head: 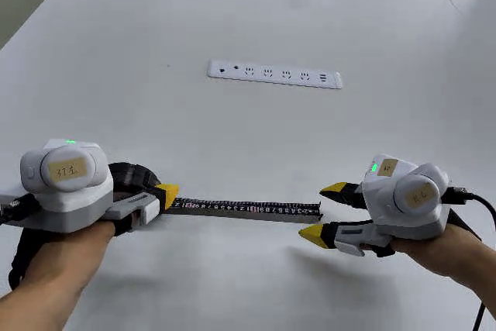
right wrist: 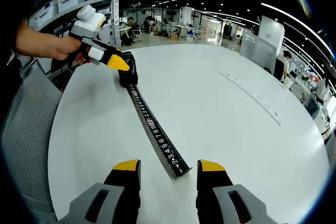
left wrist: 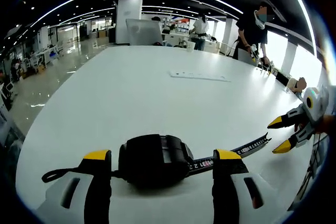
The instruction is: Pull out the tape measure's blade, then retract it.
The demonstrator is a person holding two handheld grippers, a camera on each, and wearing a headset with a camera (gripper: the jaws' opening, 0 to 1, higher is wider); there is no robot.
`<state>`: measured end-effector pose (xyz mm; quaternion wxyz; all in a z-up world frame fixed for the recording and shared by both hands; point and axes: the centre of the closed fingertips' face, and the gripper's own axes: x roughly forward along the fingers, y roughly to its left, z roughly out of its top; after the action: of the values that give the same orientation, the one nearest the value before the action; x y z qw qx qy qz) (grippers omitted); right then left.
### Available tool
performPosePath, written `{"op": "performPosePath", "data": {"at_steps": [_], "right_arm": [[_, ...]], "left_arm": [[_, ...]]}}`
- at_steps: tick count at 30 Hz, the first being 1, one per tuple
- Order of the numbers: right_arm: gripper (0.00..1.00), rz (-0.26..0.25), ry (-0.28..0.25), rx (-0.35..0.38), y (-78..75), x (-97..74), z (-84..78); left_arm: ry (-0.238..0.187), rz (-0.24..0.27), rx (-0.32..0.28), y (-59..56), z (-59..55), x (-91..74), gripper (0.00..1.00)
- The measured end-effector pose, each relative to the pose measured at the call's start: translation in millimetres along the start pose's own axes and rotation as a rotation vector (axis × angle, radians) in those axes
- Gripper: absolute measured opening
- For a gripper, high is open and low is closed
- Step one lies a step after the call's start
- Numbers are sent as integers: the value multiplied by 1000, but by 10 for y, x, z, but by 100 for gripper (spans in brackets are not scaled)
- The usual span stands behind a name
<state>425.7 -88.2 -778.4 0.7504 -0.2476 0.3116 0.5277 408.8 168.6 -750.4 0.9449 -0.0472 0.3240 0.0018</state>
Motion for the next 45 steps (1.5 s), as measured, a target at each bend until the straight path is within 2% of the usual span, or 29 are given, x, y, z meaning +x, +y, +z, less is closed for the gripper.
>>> {"op": "performPosePath", "data": {"at_steps": [11, 14, 21, 25, 34, 45], "right_arm": [[31, 46, 53, -39, -77, 64, -86], [27, 64, 58, -45, -75, 83, -93], [25, 82, 75, -59, -128, 117, -133], [20, 98, 85, -70, -133, 122, -149], [17, 142, 97, -103, -101, 168, -169], [13, 144, 107, -131, -109, 186, -201]], "left_arm": [[37, 22, -26, 18, -46, 94, 68], [49, 29, -32, 33, -69, 112, 67], [67, 37, -39, 76, -107, 142, 63], [72, 37, -39, 96, -110, 150, 61], [79, 31, -39, 93, -117, 158, 62], [98, 33, -22, 98, -130, 174, 62]]}}
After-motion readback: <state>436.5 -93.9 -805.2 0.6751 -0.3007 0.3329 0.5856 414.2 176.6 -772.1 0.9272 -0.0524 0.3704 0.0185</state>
